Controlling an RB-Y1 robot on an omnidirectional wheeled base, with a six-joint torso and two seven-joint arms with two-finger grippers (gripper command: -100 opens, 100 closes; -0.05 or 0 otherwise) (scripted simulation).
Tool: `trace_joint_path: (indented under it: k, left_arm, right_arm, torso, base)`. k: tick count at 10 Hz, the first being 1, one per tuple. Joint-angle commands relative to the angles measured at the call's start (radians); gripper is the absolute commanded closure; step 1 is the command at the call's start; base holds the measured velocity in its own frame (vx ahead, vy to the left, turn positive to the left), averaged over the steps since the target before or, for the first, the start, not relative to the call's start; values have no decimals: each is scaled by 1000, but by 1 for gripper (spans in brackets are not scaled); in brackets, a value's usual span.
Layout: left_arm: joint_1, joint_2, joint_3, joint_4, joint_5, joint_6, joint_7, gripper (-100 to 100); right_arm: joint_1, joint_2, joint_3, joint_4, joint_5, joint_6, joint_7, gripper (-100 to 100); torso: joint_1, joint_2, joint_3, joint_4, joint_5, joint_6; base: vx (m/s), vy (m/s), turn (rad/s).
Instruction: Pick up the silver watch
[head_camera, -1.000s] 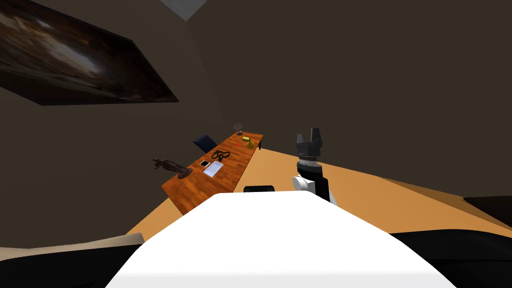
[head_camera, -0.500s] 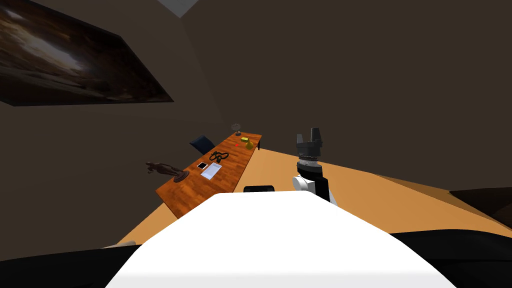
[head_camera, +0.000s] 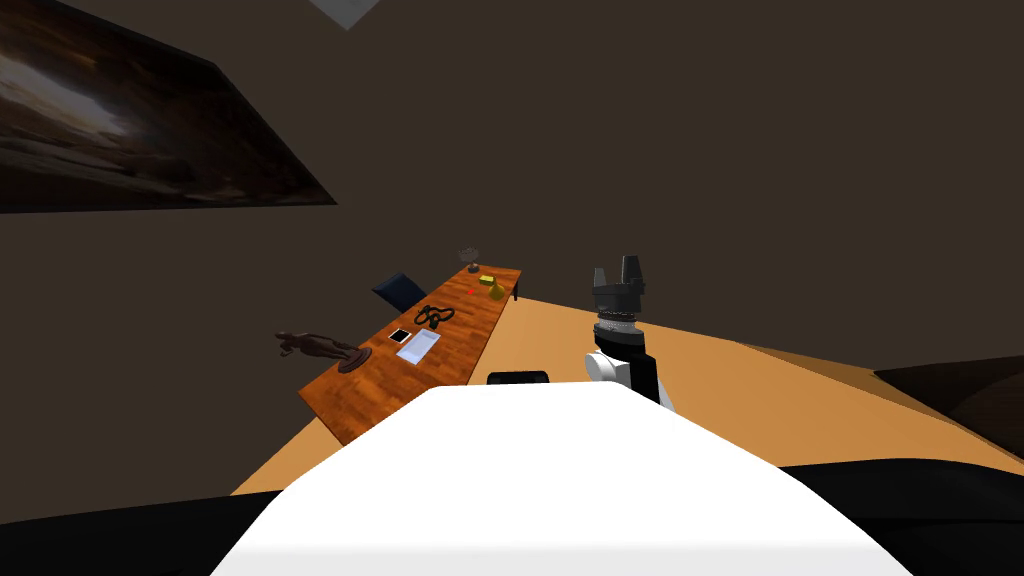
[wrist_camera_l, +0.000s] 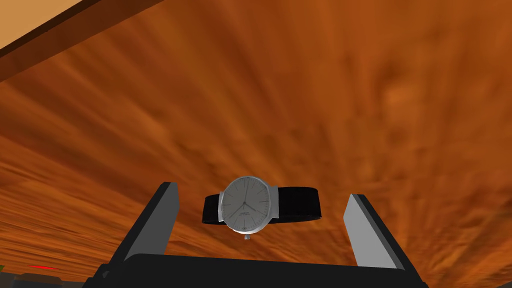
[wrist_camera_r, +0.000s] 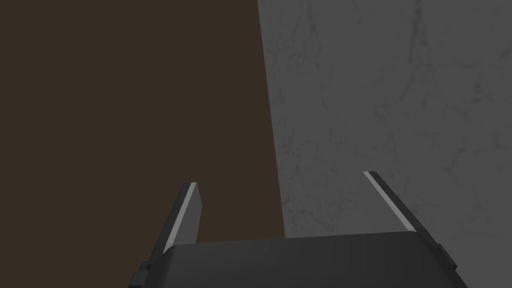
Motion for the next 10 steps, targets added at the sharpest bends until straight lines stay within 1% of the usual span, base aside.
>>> trace_joint_path:
  k: [1,2,3,7,8,9,10]
  left_arm:
    - [-10,-5,2,36,-19,-25,28,-100]
    - [-1,-1,0,12,-13,-11,20,-100]
    - [-1,-2,0,14,-14,-13,24,100]
    - [-1,-2,0,13,-15,-14,22,100]
    - [-1,-2,-1,13,-15,-14,22,0]
    - [-4,-3,5,-3,15,6,-15,100]
    - [2,0,8,-43,50,37,-46,100]
  right_arm:
    - [0,0,0,0,0,0,0,0]
    - [0,0,0,0,0,0,0,0]
    - [0,0,0,0,0,0,0,0]
    - [0,0,0,0,0,0,0,0]
    - [0,0,0,0,0,0,0,0]
    - [0,0,0,0,0,0,0,0]
    - [0,0,0,0,0,0,0,0]
  torso:
    - [0,0,0,0,0,0]
    - [0,0,0,0,0,0]
    - [0,1,1,0,0,0]
    - [0,2,1,0,0,-1]
    - [0,2,1,0,0,-1]
    - [0,2,1,0,0,-1]
    - [-1,3,1,0,0,-2]
  base:
    - [21,3,-26]
    - [8,1,1]
    - [0,0,0]
    - [0,0,0]
    - [0,0,0]
    - [-19,-1,75]
    - [-39,-5,112]
